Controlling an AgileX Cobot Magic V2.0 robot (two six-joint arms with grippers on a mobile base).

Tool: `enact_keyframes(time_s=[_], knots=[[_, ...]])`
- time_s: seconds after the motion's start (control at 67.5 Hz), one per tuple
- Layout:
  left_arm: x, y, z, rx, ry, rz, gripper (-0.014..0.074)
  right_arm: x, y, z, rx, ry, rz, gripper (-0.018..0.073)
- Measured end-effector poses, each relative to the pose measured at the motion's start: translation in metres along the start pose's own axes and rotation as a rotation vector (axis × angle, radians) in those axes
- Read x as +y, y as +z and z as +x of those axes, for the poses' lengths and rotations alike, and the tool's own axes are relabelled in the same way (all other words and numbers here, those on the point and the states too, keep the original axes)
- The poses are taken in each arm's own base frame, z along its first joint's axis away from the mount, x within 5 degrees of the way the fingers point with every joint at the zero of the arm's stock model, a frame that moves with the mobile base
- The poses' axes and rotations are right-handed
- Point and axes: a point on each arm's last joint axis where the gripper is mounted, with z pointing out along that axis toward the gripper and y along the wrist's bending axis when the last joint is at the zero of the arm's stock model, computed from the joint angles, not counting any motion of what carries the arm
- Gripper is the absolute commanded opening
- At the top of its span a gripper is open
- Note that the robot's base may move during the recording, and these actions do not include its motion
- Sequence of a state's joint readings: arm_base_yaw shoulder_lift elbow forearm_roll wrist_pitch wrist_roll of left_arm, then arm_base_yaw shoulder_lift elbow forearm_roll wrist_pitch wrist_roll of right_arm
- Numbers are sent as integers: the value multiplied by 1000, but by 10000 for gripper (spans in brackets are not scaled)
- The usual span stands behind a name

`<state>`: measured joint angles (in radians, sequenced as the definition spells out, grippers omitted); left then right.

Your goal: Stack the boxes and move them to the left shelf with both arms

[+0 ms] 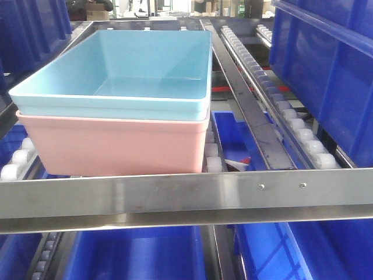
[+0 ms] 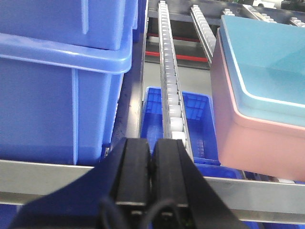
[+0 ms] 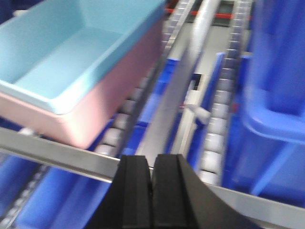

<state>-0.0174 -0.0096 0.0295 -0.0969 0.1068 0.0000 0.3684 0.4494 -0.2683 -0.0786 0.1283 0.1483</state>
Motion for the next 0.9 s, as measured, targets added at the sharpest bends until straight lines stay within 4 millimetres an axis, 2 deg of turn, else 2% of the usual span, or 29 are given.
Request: enact_keyframes(time_s=[0.207, 0.311, 0.429, 0.903], knots=[[0, 0, 0, 0, 0, 0, -7, -19, -25, 29, -133, 33, 214, 58], [0, 0, 0, 0, 0, 0, -7, -22, -32, 51, -196, 35, 277, 58], [0, 0, 0, 0, 0, 0, -7, -22, -34, 66, -244, 30, 293, 58], [0, 0, 0, 0, 0, 0, -7, -22, -35, 66, -276, 25, 289, 58]])
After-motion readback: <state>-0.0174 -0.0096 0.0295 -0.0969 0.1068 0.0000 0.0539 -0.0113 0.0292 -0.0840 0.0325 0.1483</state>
